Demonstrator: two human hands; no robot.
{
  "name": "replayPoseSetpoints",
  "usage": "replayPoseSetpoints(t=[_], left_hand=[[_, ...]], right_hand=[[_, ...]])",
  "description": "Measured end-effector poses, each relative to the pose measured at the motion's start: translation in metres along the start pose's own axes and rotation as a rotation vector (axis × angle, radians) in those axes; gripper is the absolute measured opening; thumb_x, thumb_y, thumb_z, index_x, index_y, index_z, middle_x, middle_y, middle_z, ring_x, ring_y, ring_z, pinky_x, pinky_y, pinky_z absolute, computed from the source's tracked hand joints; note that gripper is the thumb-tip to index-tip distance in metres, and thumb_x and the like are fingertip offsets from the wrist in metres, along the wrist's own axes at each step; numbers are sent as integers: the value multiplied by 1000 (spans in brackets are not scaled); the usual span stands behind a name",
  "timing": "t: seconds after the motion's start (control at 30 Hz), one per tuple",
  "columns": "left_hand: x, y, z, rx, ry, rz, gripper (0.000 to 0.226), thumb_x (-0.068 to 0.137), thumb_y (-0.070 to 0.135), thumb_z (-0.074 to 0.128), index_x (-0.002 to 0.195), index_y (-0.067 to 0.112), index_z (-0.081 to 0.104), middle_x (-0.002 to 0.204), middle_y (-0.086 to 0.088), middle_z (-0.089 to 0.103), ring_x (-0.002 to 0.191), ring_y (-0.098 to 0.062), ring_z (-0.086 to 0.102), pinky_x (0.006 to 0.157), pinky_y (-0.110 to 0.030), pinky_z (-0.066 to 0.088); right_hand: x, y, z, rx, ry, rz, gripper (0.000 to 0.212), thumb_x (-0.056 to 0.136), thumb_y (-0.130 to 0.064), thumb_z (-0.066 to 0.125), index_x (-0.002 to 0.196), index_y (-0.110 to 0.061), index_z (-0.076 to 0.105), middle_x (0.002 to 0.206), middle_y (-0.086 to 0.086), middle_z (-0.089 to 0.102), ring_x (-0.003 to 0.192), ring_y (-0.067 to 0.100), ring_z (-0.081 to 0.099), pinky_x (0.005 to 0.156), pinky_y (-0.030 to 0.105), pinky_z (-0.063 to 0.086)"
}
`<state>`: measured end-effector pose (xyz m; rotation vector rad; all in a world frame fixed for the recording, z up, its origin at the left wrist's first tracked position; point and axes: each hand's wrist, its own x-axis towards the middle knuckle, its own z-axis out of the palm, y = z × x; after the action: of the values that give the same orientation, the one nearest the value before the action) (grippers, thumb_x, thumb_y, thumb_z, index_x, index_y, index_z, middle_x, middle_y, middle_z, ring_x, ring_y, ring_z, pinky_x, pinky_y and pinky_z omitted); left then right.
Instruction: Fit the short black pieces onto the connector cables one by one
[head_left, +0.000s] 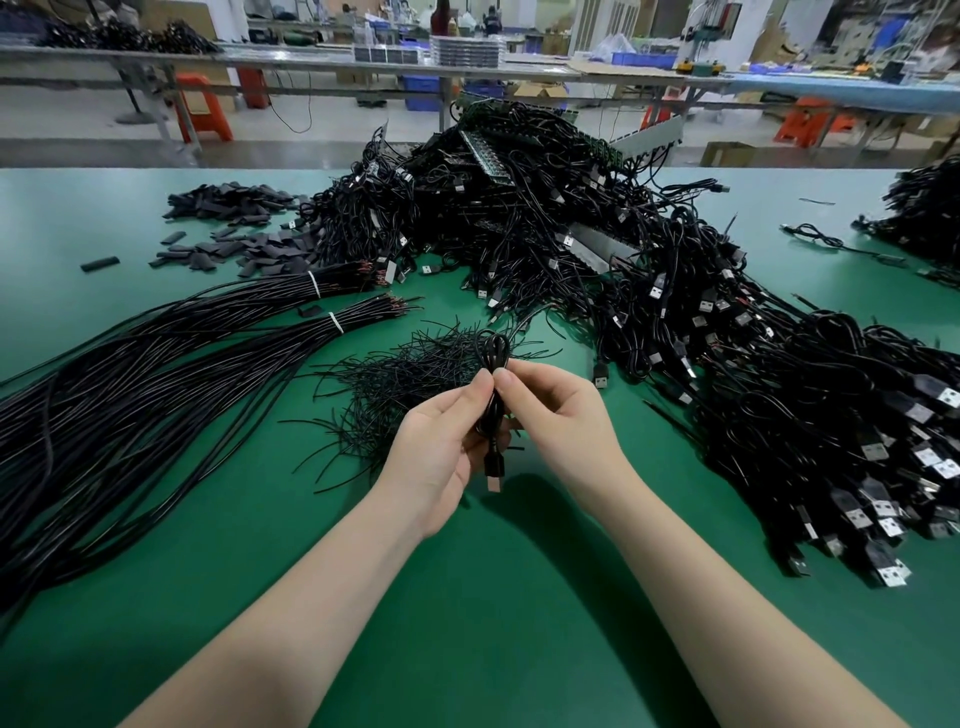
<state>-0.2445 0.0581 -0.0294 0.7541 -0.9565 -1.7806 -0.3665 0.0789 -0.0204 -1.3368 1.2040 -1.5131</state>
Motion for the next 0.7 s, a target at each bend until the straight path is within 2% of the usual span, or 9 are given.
replayPoseSetpoints(t=[0.07,0.13,0.2,0.27,0.37,0.43,0.53,0.7], left_hand=[[-1,-1,1,-47,-49,-4,28,83,27,64,99,7,75,96,-11,73,84,-17,68,76,-26,57],[-2,-2,2,-49,-90,-15,27,89,15,59,111,4,70,103,-12,72,88,-17,68,81,-26,57],[-3,-2,3,-15,-76,-4,23,91,8,57,105,8,75,98,-10,74,83,-14,69,76,-24,57],[-4,-2,5,12,-65,20,21,87,10,60,93,15,80,89,-6,75,77,-11,69,70,-21,56],[-5,-1,5,42,-82,40,20,85,13,62,88,17,81,84,-4,74,72,-10,67,68,-20,55],[-4,-1,3,60,-64,49,23,89,9,60,88,18,81,87,-4,75,75,-10,68,70,-20,55],[-4,-3,4,75,-35,61,19,86,13,63,89,19,81,95,-8,75,85,-14,70,76,-23,57],[-5,-6,4,112,-3,87,21,78,24,66,92,22,80,97,-12,71,92,-23,64,79,-36,53]], right_hand=[[0,3,0,-18,28,4,23,95,-14,59,79,-24,72,73,-4,65,66,6,55,62,18,49],[0,4,-2,-21,40,20,20,96,-16,58,82,-22,71,66,-7,62,57,8,53,56,20,48],[0,5,-4,3,26,28,20,96,-15,59,80,-18,70,62,-7,60,53,10,52,54,21,47],[0,4,-7,31,3,26,20,94,-14,61,77,-15,70,64,-4,61,55,10,52,56,22,48],[1,2,-10,35,-53,23,14,91,-15,66,78,-13,70,68,-5,63,61,11,54,63,27,48],[1,2,-10,11,-67,14,15,93,-14,64,80,-6,67,68,-4,62,64,12,54,65,29,47],[0,3,-7,-18,-40,-22,21,95,-12,59,85,6,65,66,5,57,60,15,52,58,27,48],[0,5,-6,-5,-22,-46,18,96,-9,58,91,4,68,69,10,60,60,20,54,60,31,49]])
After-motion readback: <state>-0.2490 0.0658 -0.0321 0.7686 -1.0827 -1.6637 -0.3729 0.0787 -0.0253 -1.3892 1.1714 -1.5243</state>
